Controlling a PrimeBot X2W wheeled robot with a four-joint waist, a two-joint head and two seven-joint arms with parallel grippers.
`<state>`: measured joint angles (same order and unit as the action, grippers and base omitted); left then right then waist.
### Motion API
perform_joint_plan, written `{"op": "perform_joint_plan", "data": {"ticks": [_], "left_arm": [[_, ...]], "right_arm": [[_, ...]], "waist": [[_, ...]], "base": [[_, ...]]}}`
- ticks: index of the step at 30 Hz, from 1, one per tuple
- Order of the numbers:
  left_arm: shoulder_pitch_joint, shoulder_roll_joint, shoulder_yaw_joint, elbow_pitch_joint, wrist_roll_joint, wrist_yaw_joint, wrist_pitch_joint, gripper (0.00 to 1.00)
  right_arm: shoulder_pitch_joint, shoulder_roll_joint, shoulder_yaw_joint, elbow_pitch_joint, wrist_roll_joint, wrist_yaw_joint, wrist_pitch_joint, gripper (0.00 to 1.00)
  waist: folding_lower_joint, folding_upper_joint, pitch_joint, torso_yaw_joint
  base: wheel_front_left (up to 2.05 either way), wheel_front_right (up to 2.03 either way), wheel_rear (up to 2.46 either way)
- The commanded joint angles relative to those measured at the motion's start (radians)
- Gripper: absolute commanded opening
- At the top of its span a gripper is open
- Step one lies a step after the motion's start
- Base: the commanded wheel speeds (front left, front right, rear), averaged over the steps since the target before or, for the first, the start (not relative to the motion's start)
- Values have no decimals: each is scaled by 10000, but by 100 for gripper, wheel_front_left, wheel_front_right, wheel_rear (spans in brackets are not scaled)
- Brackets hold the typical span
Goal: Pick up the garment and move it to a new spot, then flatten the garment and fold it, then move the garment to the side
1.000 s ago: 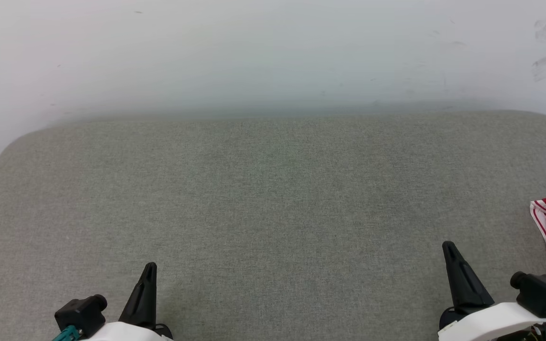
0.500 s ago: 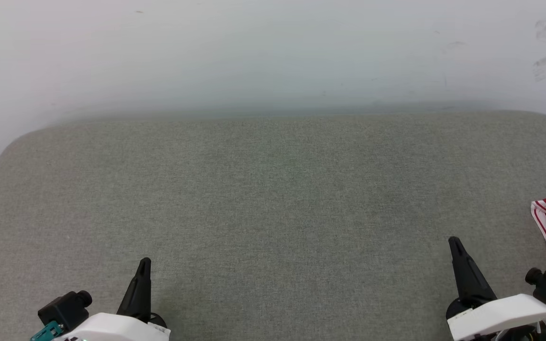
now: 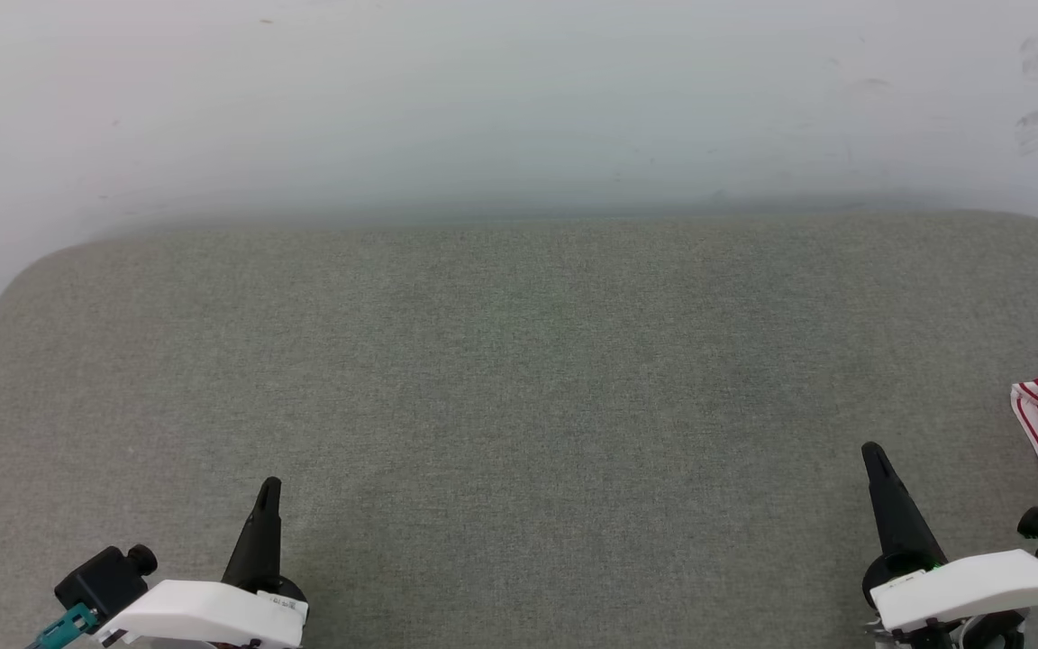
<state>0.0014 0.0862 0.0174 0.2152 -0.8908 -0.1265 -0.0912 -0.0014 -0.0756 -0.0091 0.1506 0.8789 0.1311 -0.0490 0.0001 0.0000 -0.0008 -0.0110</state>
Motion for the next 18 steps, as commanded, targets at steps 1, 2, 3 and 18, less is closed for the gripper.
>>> {"op": "perform_joint_plan", "data": {"ticks": [1,2,3,18], "left_arm": [[-266,13,86,-83,-296,-24,68,0],[-282,7,100,-77,-416,-25,103,0],[-299,1,115,-71,-539,-26,129,0],[-520,-82,318,17,-2175,-35,599,0]], "right_arm": [[-292,-60,-49,-59,322,-2,71,0],[-311,-59,-60,-44,450,-2,98,0],[-327,-59,-71,-27,578,-2,122,0],[-525,-36,-242,203,2288,-3,427,0]], "waist": [[-1,0,1,2],[-1,0,1,3],[-1,0,1,5],[-1,0,8,24]], "base": [[0,0,0],[0,0,0],[0,0,0],[0,0,0]]}}
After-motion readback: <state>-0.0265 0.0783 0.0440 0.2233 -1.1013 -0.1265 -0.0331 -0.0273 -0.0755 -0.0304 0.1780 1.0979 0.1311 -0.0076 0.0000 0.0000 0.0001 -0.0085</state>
